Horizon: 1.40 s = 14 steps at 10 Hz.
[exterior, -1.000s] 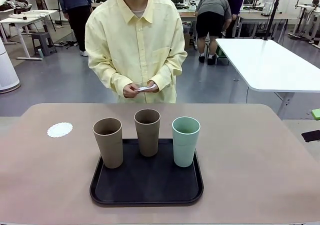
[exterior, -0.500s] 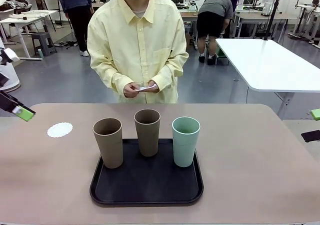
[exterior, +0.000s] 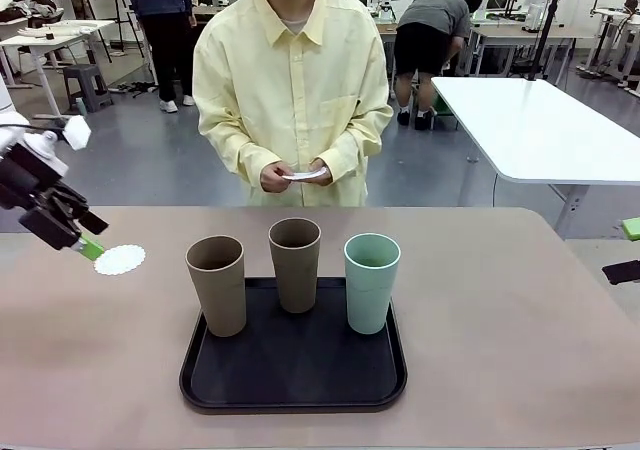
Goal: Place coasters on the table and set cups on them.
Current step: Pick up one Reusable plastic cup and place it on a coaster set by the human.
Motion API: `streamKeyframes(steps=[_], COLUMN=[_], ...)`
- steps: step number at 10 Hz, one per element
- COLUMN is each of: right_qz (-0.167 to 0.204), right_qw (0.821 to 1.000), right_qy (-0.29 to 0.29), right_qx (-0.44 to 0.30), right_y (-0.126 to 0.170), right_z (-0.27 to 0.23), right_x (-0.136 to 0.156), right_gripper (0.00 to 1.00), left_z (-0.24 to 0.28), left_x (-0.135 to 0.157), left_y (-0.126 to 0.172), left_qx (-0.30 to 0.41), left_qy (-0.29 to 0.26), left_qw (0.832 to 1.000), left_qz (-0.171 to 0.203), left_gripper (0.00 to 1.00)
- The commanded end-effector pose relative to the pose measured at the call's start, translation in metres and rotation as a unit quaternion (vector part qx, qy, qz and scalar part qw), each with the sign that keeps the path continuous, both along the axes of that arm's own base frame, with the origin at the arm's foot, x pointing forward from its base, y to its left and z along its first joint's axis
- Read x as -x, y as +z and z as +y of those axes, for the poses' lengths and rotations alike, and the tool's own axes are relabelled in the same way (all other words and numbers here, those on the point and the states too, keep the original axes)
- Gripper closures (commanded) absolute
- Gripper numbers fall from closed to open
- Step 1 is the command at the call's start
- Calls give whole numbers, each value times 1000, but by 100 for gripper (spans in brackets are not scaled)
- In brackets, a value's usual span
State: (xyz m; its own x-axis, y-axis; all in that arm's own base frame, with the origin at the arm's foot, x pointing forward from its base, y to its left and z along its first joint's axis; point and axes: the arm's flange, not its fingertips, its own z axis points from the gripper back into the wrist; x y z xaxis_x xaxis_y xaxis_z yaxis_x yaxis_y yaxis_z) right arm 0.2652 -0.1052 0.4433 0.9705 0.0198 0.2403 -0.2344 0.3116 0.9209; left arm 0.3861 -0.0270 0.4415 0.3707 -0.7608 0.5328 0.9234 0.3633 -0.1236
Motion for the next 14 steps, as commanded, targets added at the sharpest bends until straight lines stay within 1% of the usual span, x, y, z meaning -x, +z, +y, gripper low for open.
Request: streamKeyframes(steps=[1,2,3,8,9,10,11,12,13,14], right_qz=[-4,-4,-4,-4,-4,-4,-4,-4,-4,-4], right_qw=[1000,1000,1000,1000,1000,1000,1000,1000,1000,1000], right_qy=[1,1,1,1,1,1,1,1,1,1], right_qx=[-6,-6,-6,-6,-6,-6,-6,-6,-6,-6], right_y=[-1,-1,-1,-1,-1,-1,-1,-1,-1,-1], right_z=[-1,-1,-1,-1,-1,-1,-1,-1,-1,-1], right_x=[-1,-1,-1,-1,-1,-1,-1,-1,-1,-1], right_gripper=[0,0,0,0,0,0,0,0,0,0], left_z=[-15,-14,-12,-9,-13,-22,-23,-17,-6,8], left_x=[-1,0,1,0,-5,-5,-3,-4,-8,-15], left_y=[-15,-18,-8,-11,-17,-13,-11,-12,-13,-19], left_qx=[-36,-49,-13,-20,-1,66,110,142,192,239], left_qy=[-25,-23,-14,-14,-100,-191,-260,-288,-296,-278], left_qw=[999,998,1000,1000,994,976,953,937,922,914], left_qz=[-5,-9,-2,-6,-31,-80,-111,-138,-156,-173], left_gripper=[0,0,0,0,0,0,0,0,0,0])
